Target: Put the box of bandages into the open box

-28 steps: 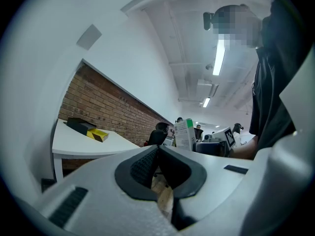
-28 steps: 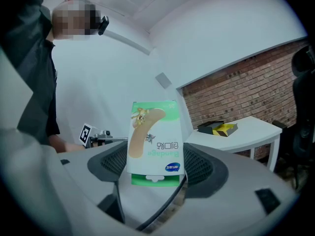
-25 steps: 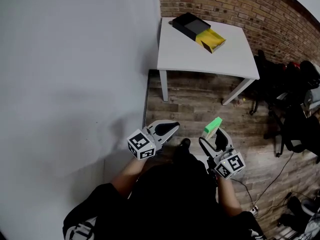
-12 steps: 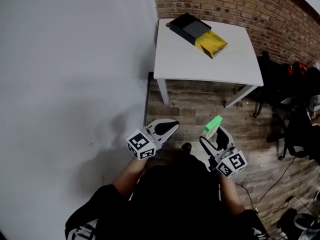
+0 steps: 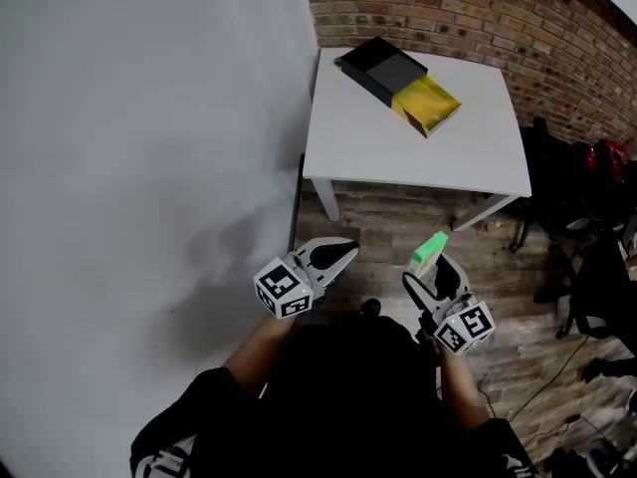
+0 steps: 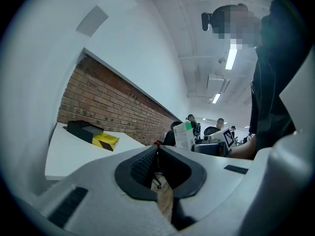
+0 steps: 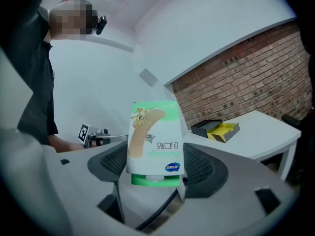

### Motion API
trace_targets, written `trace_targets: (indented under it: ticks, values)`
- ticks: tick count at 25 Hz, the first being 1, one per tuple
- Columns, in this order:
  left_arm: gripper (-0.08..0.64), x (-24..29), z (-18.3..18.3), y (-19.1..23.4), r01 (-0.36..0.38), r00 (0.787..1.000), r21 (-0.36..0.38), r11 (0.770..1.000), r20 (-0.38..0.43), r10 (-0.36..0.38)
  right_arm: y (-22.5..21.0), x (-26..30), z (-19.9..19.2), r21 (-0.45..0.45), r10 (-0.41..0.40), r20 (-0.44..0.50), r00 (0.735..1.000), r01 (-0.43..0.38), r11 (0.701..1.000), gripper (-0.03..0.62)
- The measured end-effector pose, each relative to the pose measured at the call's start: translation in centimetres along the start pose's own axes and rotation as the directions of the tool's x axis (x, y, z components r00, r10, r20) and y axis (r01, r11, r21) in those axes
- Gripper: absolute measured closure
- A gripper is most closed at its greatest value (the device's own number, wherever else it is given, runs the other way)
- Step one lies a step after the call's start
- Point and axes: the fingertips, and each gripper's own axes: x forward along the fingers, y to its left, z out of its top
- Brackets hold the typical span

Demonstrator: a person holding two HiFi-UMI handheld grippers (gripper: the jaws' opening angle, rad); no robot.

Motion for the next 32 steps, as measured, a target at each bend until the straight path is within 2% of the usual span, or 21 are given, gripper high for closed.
trace_targets:
  ticks: [7, 18, 32]
  values:
    - [0.543, 2.2, 0.1, 1.2, 0.008, 1.0, 0.002, 1.0, -0.03, -0.008, -3.0, 1.1, 0.9, 0.017, -0.012, 0.022, 1.0, 0.012, 1.0, 0.241]
    - [0.543, 3.4, -1.1, 1.8, 0.028, 0.998, -0.026, 0.999, -0.053, -0.029, -4.1, 1.8, 0.2, 0.037, -0.027, 0.015, 1.0, 0.027, 0.999, 0.241]
    - [0.542, 9.3, 0.7, 9.2, 0.095, 0.994, -0.031, 0.995, -0.055, -0.097, -10.4, 6.1, 1.9, 0.039, -0.103, 0.01, 0.995, 0.103, 0.994, 0.242]
